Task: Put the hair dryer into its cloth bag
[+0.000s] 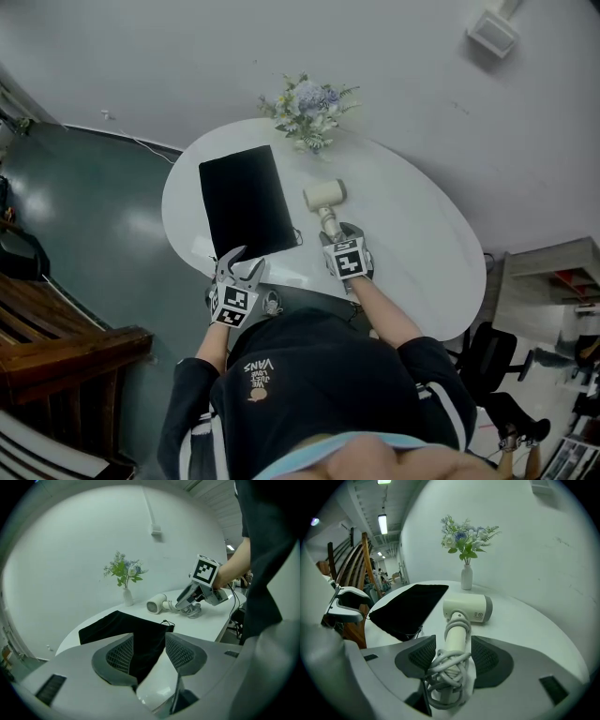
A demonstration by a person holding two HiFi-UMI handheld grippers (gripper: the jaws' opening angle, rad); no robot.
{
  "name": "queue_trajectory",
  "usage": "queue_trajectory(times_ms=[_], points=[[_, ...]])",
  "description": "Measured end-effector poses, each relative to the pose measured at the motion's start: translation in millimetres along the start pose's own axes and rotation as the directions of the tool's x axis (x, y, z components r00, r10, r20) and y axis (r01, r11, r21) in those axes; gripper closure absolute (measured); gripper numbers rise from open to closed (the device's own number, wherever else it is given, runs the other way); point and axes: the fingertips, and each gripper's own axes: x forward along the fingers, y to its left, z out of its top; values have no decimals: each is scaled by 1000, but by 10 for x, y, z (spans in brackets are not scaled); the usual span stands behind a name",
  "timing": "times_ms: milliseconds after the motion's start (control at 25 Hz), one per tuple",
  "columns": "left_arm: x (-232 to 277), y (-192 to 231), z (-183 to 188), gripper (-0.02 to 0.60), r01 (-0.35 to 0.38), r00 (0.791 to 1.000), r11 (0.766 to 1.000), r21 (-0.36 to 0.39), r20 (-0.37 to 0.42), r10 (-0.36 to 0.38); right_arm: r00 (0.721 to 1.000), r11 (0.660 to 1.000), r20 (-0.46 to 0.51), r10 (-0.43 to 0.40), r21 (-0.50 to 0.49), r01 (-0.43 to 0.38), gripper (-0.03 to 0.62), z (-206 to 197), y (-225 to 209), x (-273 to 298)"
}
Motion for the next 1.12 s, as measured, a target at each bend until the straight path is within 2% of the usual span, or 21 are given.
queue_trajectory(times_ms=[200,440,640,800,920,1120], points=[[135,-20,-192,351,100,992,989,109,-89,-90,999,1000,-49,-2,-14,1,379,26,20,102],[280,-30,-389,351,187,970,953,237,-197,-141,994,999,-106,6,-32,-10,379,12,36,228],[387,-6,-444,357,237,956,935,265,-235,-176,992,999,-125,-2,-44,-3,379,10,20,294],[454,-7,-495,381,280,939,917,286,-278,-200,992,997,-123,-4,-78,-5,379,21,23,351],[489,-23,-531,404,306,929,900,311,-304,-211,991,998,-132,8,-56,-16,379,15,24,357],[500,-30,-567,522,329,919,885,330,-327,-219,989,1000,-150,20,-19,-23,379,4,18,349]])
